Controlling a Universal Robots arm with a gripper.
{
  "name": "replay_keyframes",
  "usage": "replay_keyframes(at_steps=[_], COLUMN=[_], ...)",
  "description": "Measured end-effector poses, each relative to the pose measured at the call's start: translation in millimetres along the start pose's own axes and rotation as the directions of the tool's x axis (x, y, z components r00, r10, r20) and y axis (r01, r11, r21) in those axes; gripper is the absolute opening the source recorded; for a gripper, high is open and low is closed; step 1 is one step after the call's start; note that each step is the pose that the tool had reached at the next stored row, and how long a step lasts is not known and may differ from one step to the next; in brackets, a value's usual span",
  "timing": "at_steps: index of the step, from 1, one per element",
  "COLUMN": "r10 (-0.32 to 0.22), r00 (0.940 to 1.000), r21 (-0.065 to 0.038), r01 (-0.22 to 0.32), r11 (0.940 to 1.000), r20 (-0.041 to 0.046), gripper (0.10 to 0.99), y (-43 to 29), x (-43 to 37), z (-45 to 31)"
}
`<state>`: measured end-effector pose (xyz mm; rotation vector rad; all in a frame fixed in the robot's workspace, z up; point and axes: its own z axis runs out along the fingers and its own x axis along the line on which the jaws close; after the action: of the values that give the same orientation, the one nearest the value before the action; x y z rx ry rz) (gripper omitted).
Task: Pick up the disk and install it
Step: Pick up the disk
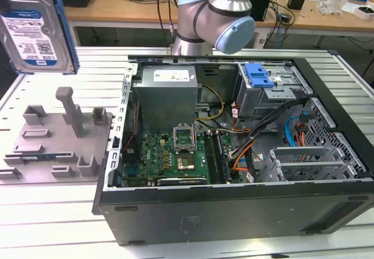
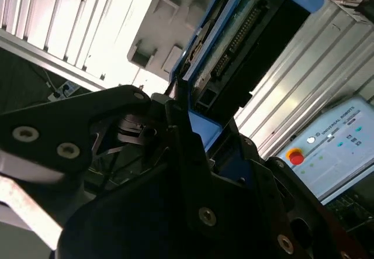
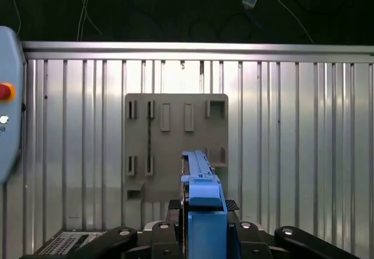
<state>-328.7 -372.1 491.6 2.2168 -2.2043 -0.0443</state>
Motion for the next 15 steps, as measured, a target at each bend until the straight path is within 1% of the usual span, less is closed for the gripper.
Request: replay_keyframes(at_steps=[1,2,3,4,5,6,7,10,12,13,15], r10=[-0.001,-0.002,-0.002,-0.002,-0.002,-0.002,-0.003,-0.003,-0.003,-0.003,-0.004], r00=[1.0000,1.0000,1.0000,1.0000,1.0000,1.0000,1.0000,1.0000,1.0000,1.0000,1.0000], r21=[-0.001,-0.004,-0.007,-0.009,-0.010,-0.012,-0.013,-0.021,-0.025,-0.028,-0.032], r01=[0.001,0.002,0.002,0.002,0.002,0.002,0.003,0.003,0.003,0.003,0.004], r11=[1.0000,1.0000,1.0000,1.0000,0.9999,0.9999,0.9999,0.9998,0.9997,0.9996,0.9995], r20=[0.0000,0.0000,0.0000,0.0000,0.0000,0.0000,0.0001,0.0001,0.0000,-0.0011,-0.0032], gripper=[0.369,0.369,0.369,0.369,0.369,0.369,0.369,0.369,0.369,0.369,0.369], y=[-9.6,-25.4,-38.4,-44.3,-47.5,-53.3,-56.7,-75.8,-85.5,-92.3,-100.4], x=[1.4,4.3,8.1,10.4,11.7,14.1,15.5,23.2,26.5,28.6,30.9], z=[-0.4,-0.9,-1.4,-1.6,-1.7,-1.9,-2.0,-2.7,-3.0,-3.2,-3.5])
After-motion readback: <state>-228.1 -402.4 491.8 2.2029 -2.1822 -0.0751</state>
